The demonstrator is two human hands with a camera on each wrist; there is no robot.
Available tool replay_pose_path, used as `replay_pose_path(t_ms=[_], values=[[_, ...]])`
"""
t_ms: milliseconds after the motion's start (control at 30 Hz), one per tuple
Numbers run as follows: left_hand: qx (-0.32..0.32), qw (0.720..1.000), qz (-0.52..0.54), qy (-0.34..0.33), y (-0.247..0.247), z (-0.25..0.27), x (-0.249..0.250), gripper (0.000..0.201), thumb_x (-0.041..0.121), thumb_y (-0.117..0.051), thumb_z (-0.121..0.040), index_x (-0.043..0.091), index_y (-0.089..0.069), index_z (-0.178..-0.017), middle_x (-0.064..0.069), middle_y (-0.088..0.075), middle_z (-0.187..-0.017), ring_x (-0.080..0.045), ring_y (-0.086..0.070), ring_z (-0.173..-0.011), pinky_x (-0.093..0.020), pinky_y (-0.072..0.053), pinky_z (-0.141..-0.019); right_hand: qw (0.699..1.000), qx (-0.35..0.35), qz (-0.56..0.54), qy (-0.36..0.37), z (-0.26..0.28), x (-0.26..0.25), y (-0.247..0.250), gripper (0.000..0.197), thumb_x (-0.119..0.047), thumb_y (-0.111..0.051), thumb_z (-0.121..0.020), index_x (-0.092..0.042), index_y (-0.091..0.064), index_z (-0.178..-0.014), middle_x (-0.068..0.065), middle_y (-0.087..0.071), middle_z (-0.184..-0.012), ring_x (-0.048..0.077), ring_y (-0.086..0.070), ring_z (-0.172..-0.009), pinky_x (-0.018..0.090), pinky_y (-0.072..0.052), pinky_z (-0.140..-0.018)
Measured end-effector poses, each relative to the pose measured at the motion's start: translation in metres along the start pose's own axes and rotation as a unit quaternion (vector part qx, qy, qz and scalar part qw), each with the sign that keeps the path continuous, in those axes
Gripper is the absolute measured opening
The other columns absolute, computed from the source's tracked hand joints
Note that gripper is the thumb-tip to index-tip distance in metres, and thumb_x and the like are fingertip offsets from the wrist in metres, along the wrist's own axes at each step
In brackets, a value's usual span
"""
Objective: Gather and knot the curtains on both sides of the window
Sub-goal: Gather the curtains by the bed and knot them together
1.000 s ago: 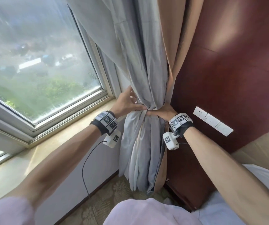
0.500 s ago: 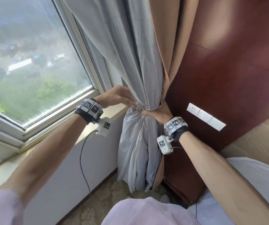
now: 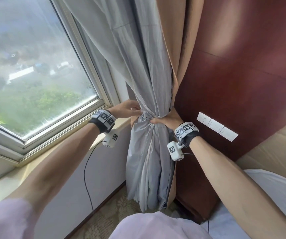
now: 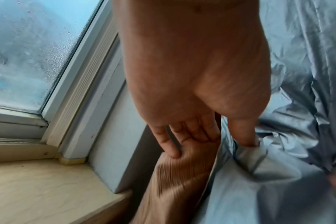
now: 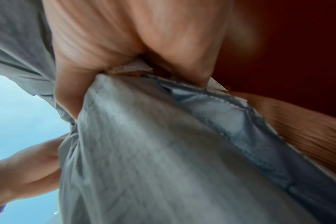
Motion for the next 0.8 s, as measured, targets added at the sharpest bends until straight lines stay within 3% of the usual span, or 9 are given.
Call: replay_pose_path(t_ms=[67,167,267,367,433,533,600,700,800], values=[[0.01,1.0,-0.014,-0.008,0.001,0.001,-0.004,0.025,0.03,-0.064,-0.102,0.006,-0.069,-0.101,-0.003,-0.071,-0.094,-0.011,-0.063,-0.08,-0.034,-0.054,-0.078,1.0,-0.007,0.003,0.003,-0.002,0.001,0.0,0.06,-0.003,-0.098,-0.067,-0.01,-0.067,-0.118,-0.011,-0.073,-0.103,-0.021,-0.067,-0.084,-0.002,-0.047,-0.075],[-0.013,1.0,-0.022,0.001,-0.001,0.004,-0.01,0.033,0.04,-0.057,-0.103,0.008,-0.068,-0.099,0.0,-0.068,-0.088,-0.005,-0.06,-0.075,-0.029,-0.049,-0.078,1.0,-0.019,0.011,0.007,-0.005,0.002,-0.004,0.065,-0.007,-0.1,-0.066,-0.005,-0.07,-0.123,-0.005,-0.078,-0.108,-0.012,-0.071,-0.092,0.004,-0.05,-0.08],[-0.04,0.999,-0.001,-0.004,-0.008,0.008,-0.015,0.037,0.036,-0.041,-0.111,0.016,-0.057,-0.085,0.001,-0.062,-0.073,-0.005,-0.055,-0.061,-0.028,-0.047,-0.071,1.0,-0.021,0.009,0.001,-0.006,0.001,-0.005,0.062,-0.004,-0.099,-0.065,-0.013,-0.069,-0.118,-0.008,-0.076,-0.107,-0.015,-0.07,-0.09,0.004,-0.05,-0.081],[0.006,1.0,-0.017,0.023,-0.001,0.015,-0.025,0.043,0.04,-0.039,-0.112,0.018,-0.051,-0.076,0.011,-0.045,-0.065,-0.003,-0.038,-0.054,-0.026,-0.038,-0.06,1.0,-0.029,0.006,0.002,-0.007,-0.002,-0.005,0.057,0.001,-0.097,-0.068,-0.028,-0.062,-0.104,-0.013,-0.071,-0.102,-0.022,-0.065,-0.082,0.001,-0.047,-0.076],[0.031,0.998,-0.053,0.024,0.009,0.019,-0.022,0.042,0.039,-0.043,-0.111,0.02,-0.05,-0.074,0.01,-0.046,-0.064,-0.004,-0.038,-0.054,-0.025,-0.035,-0.057,0.999,-0.036,0.008,0.001,-0.008,-0.003,-0.008,0.057,0.004,-0.095,-0.069,-0.03,-0.059,-0.098,-0.015,-0.069,-0.1,-0.023,-0.063,-0.079,-0.003,-0.045,-0.071],[0.016,0.989,-0.137,0.059,0.023,0.03,-0.022,0.036,0.044,-0.057,-0.105,0.022,-0.056,-0.076,0.007,-0.054,-0.068,-0.009,-0.048,-0.059,-0.027,-0.035,-0.056,1.0,-0.028,0.006,-0.001,-0.014,-0.003,-0.01,0.056,0.005,-0.095,-0.069,-0.03,-0.06,-0.095,-0.015,-0.069,-0.096,-0.016,-0.063,-0.083,-0.002,-0.046,-0.07],[0.014,0.983,-0.168,0.07,0.033,0.042,-0.032,0.037,0.042,-0.063,-0.102,0.021,-0.053,-0.072,0.007,-0.05,-0.064,-0.014,-0.045,-0.057,-0.028,-0.033,-0.054,1.0,-0.021,-0.001,0.006,-0.02,-0.003,-0.01,0.054,0.007,-0.093,-0.069,-0.028,-0.062,-0.094,-0.015,-0.069,-0.094,-0.018,-0.066,-0.077,0.0,-0.047,-0.07],[0.038,0.988,-0.144,0.044,0.039,0.065,-0.048,0.04,0.033,-0.058,-0.105,0.02,-0.052,-0.068,0.006,-0.047,-0.062,-0.018,-0.043,-0.056,-0.032,-0.037,-0.057,1.0,-0.019,0.006,0.013,-0.03,-0.005,-0.014,0.052,0.007,-0.094,-0.068,-0.027,-0.065,-0.095,-0.014,-0.071,-0.095,-0.02,-0.066,-0.076,0.004,-0.051,-0.077],[0.065,0.993,-0.094,-0.001,0.039,0.076,-0.037,0.03,0.026,-0.054,-0.107,0.014,-0.062,-0.082,0.002,-0.056,-0.08,-0.022,-0.055,-0.071,-0.042,-0.047,-0.065,0.999,-0.024,0.019,0.02,-0.038,-0.007,-0.025,0.053,0.003,-0.096,-0.067,-0.019,-0.066,-0.105,-0.015,-0.07,-0.094,-0.023,-0.064,-0.075,0.002,-0.05,-0.078]])
Point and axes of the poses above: each hand's wrist, its own z-axis away from the middle knuckle, its own y-axis out of the back of the hand, x = y × z, the point moved 6 cm from there along -z, towards the middle knuckle
